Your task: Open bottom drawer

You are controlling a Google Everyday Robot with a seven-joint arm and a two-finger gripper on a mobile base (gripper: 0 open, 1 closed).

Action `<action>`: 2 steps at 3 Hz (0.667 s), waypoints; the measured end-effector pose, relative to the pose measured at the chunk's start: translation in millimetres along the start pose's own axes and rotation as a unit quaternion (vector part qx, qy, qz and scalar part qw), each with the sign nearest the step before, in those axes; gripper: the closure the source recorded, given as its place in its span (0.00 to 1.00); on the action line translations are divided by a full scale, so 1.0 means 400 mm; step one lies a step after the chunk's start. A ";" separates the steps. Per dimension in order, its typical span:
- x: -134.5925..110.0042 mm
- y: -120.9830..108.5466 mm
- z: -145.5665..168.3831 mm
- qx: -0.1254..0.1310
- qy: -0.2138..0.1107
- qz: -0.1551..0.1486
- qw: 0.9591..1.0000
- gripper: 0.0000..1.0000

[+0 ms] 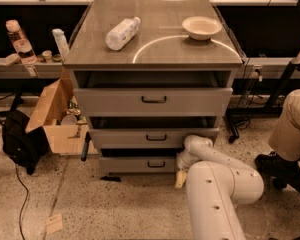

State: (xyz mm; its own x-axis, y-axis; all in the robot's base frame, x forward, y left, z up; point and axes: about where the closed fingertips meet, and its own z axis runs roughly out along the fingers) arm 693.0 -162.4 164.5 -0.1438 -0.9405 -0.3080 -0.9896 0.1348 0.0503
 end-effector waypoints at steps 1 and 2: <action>-0.002 0.009 -0.007 -0.013 -0.001 0.002 1.000 0.23; -0.006 0.009 -0.021 -0.013 -0.001 0.002 1.000 0.47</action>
Offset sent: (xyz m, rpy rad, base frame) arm -0.0009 -0.0137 -0.0101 0.0367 0.1753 -0.0065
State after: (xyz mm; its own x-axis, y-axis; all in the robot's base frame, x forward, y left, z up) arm 689.7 -162.2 173.4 -0.1483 -0.9394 -0.3091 -0.9884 0.1309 0.0766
